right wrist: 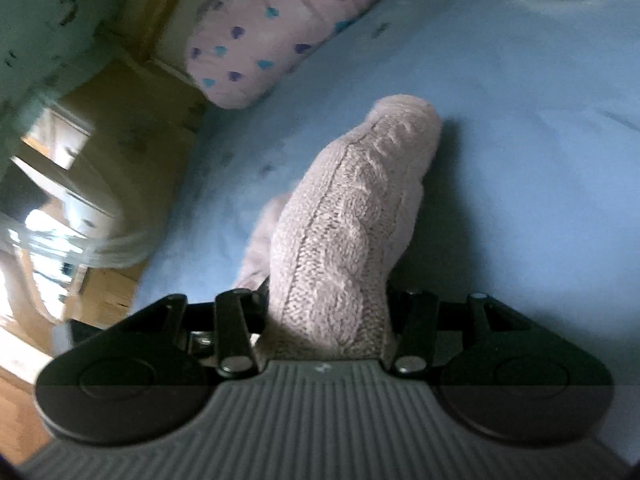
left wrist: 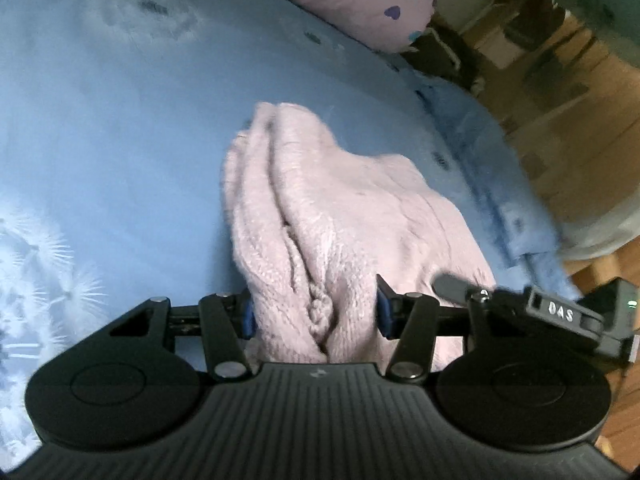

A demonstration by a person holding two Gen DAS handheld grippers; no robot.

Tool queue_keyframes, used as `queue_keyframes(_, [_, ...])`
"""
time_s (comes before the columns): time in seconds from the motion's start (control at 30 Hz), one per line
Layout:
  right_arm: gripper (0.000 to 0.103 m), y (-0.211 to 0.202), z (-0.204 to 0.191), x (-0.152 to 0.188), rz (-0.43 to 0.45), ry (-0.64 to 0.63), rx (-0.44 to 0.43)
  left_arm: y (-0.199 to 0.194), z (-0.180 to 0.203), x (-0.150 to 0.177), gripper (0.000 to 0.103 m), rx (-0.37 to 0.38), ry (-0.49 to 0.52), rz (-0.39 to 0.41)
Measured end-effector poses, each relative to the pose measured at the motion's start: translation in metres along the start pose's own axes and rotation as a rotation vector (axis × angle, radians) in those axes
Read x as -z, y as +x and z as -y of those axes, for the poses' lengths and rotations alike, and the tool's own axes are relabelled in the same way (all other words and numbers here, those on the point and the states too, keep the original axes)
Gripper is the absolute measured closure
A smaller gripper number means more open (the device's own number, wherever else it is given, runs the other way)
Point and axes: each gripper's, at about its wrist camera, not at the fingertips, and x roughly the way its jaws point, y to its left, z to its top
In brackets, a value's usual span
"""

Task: Fold small clothes

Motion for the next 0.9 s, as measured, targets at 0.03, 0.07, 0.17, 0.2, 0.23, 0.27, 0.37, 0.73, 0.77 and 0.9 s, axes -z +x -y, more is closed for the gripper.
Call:
queue_keyframes(0.03, [0.050,-0.003,0.005,0.007,0.001,-0.002,0.032,0.000,0.001,0.004,0.042,-0.025,0.016,0.011])
queue_keyframes(0.07, [0.048,-0.005,0.011,0.014,-0.001,-0.001,0.066,-0.001,0.003,0.007,0.041,-0.043,0.026,0.019])
queue_keyframes(0.17, [0.044,-0.005,0.024,0.031,0.014,-0.024,0.135,-0.004,0.010,0.015,0.038,-0.081,0.044,0.042])
queue_keyframes(0.2, [0.044,-0.007,0.025,0.036,0.033,-0.040,0.136,-0.007,0.015,0.017,0.038,-0.099,0.066,0.056])
queue_keyframes(0.23, [0.043,-0.008,0.024,0.039,0.048,-0.048,0.136,-0.008,0.019,0.015,0.038,-0.112,0.085,0.067])
queue_keyframes(0.27, [0.043,-0.010,0.022,0.042,0.063,-0.058,0.141,-0.010,0.023,0.014,0.038,-0.124,0.103,0.079])
queue_keyframes(0.37, [0.043,-0.015,0.012,0.042,0.106,-0.105,0.173,-0.011,0.035,0.005,0.038,-0.153,0.151,0.138])
queue_keyframes(0.73, [0.043,-0.021,0.009,0.009,0.332,-0.168,0.240,0.027,0.050,-0.026,0.039,-0.218,0.213,0.257])
queue_keyframes(0.77, [0.043,-0.017,0.013,0.005,0.343,-0.153,0.243,0.032,0.051,-0.030,0.039,-0.227,0.219,0.256])
queue_keyframes(0.9, [0.043,0.003,0.024,-0.001,0.336,-0.093,0.232,0.051,0.049,-0.039,0.067,-0.234,0.241,0.223])
